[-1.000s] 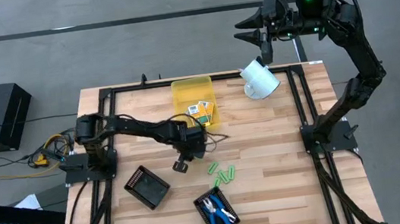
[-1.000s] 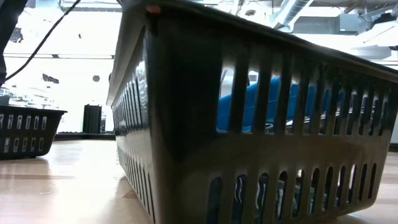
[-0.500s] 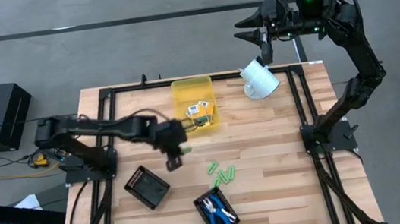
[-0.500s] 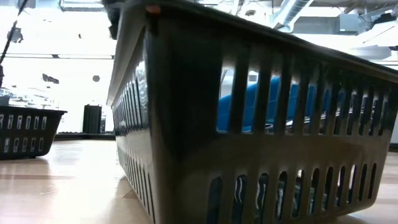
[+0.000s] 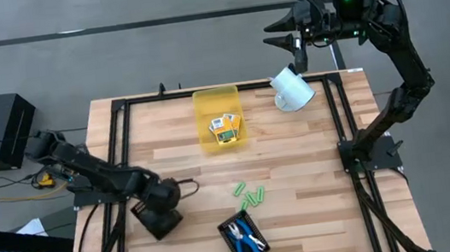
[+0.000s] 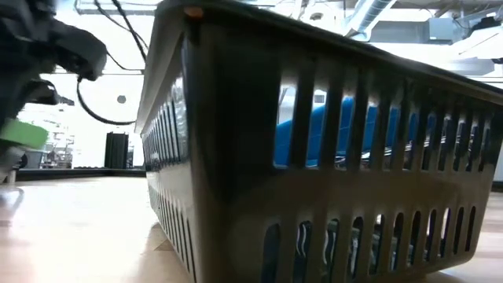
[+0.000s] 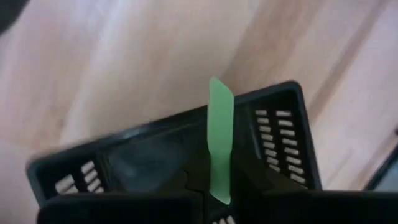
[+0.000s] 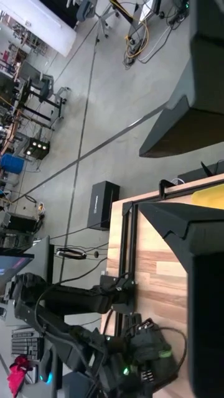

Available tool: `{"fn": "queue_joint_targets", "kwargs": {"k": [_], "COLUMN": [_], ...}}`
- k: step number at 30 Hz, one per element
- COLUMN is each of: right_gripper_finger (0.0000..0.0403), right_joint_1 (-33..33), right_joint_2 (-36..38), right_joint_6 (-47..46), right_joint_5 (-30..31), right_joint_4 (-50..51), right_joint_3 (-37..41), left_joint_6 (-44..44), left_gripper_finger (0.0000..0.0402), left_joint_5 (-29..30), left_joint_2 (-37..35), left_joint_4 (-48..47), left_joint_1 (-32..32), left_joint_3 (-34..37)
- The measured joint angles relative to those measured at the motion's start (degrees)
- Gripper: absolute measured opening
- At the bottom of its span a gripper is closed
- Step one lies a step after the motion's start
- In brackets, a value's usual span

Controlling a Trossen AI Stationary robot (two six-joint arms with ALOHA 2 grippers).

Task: Pick & Place School Supplies
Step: Put the green eraser into the left black bin

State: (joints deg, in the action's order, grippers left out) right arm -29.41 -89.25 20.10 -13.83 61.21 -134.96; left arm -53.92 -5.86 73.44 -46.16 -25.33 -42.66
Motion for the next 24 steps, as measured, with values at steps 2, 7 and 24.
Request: {"fn": "queue_joint_targets", "kwargs": {"k": [2, 7, 24], "right_gripper_finger": [0.0117, 0.0117, 0.0117], "right_joint_1": [0.0, 0.0, 0.0], "right_joint_2": [0.0, 0.0, 0.0], "right_joint_6": [0.0, -0.2, -1.7], "right_joint_5": [0.0, 0.0, 0.1], "right_joint_4": [0.0, 0.0, -0.4], "right_joint_3": [0.0, 0.0, 0.0], "left_joint_6": [-1.8, -3.4, -5.5], "left_gripper_finger": [0.0024, 0.0024, 0.0024], "left_joint_5": [0.5, 1.6, 12.6], "left_joint_2": [-0.9, -1.0, -7.3], "left_joint_4": [0.2, 0.2, -2.9], "left_joint_1": [-1.4, -1.7, -1.5], "left_joint_3": [0.5, 1.1, -3.3]}}
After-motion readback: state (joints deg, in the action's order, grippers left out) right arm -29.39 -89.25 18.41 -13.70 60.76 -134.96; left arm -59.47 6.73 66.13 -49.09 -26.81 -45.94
